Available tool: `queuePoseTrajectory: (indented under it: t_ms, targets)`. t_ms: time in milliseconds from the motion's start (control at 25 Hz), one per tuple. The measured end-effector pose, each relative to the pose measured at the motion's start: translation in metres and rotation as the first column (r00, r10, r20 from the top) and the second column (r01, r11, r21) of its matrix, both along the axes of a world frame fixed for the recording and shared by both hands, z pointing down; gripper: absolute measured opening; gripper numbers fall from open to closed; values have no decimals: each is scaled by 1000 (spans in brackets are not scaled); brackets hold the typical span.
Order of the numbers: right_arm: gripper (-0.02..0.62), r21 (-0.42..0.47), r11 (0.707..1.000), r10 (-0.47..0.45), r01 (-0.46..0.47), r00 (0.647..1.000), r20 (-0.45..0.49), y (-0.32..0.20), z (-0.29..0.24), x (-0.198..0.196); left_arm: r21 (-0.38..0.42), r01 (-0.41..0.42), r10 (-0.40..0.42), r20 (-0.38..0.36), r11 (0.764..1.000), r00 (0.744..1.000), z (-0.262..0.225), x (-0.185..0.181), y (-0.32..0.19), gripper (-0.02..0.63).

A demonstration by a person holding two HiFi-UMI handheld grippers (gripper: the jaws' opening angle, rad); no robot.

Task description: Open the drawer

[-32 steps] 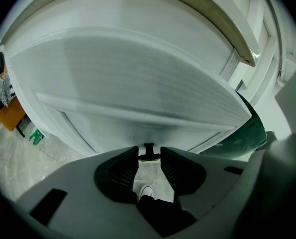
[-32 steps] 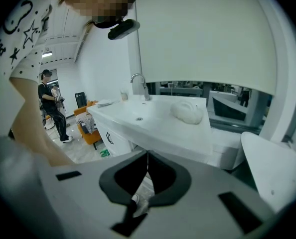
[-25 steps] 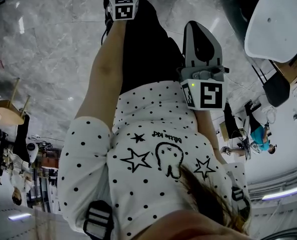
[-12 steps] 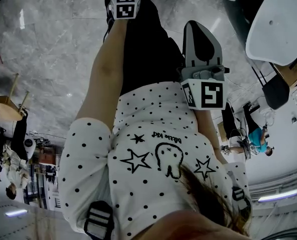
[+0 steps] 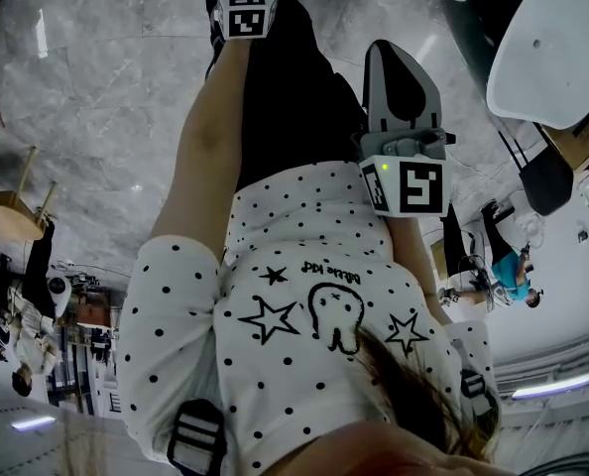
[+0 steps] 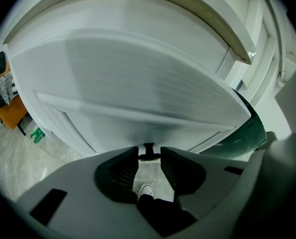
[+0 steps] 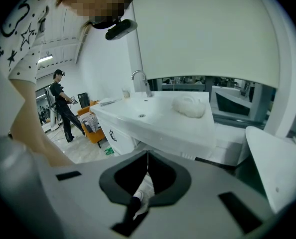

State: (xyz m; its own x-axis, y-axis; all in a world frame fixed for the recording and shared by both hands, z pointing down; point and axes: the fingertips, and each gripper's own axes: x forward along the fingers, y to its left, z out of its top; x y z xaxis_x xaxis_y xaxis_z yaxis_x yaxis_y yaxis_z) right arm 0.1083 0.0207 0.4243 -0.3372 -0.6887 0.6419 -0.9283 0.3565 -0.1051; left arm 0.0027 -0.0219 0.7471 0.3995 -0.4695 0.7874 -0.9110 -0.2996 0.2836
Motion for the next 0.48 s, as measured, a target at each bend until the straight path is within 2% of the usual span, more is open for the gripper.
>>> queuePoseTrajectory:
  t_ms: [480]
  targets:
    - [14,4,1000,17,-17,1000,-5,0,-2,5,-5,10,-10,-2,1000,1000,-1,1,0,140]
